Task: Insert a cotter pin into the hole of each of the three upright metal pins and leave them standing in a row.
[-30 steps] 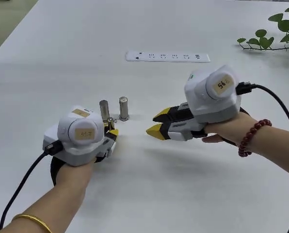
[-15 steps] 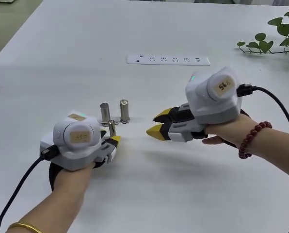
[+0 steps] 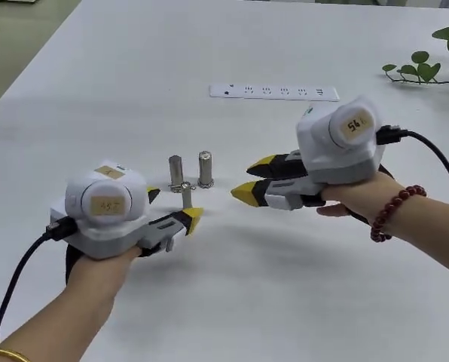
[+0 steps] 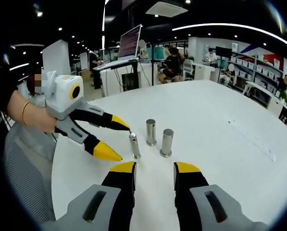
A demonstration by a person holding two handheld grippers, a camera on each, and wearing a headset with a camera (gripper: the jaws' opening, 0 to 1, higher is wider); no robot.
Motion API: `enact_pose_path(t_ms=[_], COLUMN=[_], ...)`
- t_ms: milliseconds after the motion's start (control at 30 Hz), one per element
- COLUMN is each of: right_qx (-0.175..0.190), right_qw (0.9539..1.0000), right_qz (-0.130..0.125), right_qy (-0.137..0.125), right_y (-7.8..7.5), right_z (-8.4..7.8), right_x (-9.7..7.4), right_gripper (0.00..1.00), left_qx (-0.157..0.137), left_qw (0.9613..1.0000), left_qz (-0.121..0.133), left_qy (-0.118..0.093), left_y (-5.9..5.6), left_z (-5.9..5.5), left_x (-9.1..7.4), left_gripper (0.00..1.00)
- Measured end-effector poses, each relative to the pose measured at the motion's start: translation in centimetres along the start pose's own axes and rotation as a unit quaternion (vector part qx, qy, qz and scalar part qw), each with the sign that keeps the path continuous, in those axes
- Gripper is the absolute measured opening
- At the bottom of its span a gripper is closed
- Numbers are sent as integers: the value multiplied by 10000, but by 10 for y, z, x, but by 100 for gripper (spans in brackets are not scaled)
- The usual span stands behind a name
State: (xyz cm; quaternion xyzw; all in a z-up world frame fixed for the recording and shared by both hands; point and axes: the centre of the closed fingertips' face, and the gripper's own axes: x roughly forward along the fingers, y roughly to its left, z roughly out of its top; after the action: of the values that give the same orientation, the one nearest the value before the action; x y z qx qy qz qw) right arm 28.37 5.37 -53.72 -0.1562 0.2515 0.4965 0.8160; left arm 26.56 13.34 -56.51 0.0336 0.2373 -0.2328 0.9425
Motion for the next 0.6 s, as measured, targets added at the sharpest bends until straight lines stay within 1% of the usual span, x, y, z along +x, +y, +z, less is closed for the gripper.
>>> enact_pose_path(t_ms=[100, 133, 300, 467, 533, 600], right_qx=[29, 26, 97, 158, 276, 327], right_qw=[9999, 9999, 9996, 9991, 9986, 9982], right_qz=[-70, -112, -194, -312, -356, -403], right_qy=[-87, -117, -199, -234, -282, -312], right_y=[-2, -3, -9, -13, -17, -19], right_z=[7, 9, 15, 16, 16, 17], right_x=[4, 6, 14, 22, 24, 26], right_gripper=[28, 28, 30, 31, 31, 31], left_qx=[25, 20, 18, 81, 84, 52], left_qw=[10000, 9999, 9995, 9991, 9990, 9990], left_qz=[-73, -103, -234, -303, -318, -328], left_qy=[-46, -98, -233, -279, -317, -304], left_y=[-3, -5, -9, -11, -11, -11], left_z=[3, 5, 11, 15, 17, 17], left_x=[-6, -8, -17, -22, -25, -26], left_gripper=[52, 54, 64, 71, 73, 76])
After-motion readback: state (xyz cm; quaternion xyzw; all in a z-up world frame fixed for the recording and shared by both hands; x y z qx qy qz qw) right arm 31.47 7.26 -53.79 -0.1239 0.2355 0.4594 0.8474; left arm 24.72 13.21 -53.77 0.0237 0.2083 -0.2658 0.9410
